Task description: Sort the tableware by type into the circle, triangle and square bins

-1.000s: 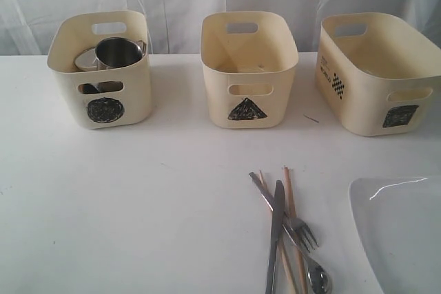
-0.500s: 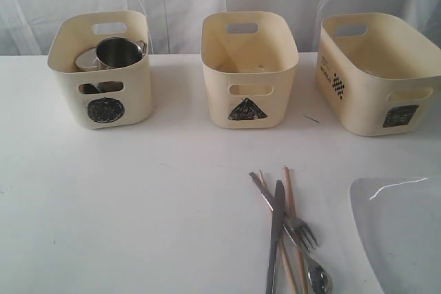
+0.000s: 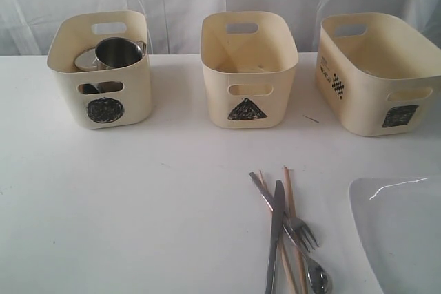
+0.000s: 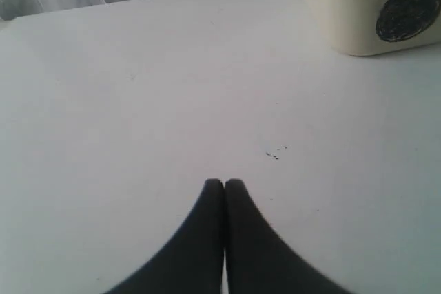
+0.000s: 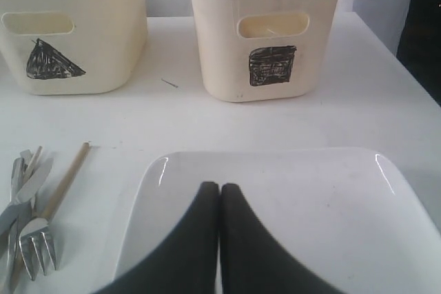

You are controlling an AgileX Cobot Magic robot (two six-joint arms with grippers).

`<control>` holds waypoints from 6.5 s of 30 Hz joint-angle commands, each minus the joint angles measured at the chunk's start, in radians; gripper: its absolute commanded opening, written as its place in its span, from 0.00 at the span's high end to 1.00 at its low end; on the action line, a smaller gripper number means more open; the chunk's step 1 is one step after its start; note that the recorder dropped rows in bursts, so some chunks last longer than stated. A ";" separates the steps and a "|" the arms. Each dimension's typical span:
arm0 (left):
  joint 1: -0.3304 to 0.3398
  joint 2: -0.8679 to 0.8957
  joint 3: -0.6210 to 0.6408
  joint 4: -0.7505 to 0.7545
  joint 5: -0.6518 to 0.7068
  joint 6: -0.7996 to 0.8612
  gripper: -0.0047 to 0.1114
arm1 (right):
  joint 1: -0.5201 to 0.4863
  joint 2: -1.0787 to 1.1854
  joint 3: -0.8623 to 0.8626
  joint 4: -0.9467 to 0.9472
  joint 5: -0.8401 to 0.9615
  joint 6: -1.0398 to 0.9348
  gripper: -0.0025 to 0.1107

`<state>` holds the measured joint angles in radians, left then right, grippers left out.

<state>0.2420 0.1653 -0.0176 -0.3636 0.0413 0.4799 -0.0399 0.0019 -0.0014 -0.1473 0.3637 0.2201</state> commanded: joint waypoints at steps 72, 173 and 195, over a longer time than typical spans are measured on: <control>-0.095 -0.072 0.018 0.327 0.190 -0.709 0.96 | 0.000 0.571 -0.692 -1.004 -0.910 0.859 0.98; -0.095 -0.072 0.018 0.327 0.190 -0.709 0.96 | 0.610 1.681 -1.028 0.391 0.449 -0.068 0.98; -0.095 -0.072 0.018 0.327 0.190 -0.709 0.96 | 0.316 1.632 -1.340 0.023 -0.234 0.015 0.98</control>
<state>0.1539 0.0983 -0.0027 -0.0292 0.2302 -0.2261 0.3058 1.5517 -1.3108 -0.1137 0.2897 0.2264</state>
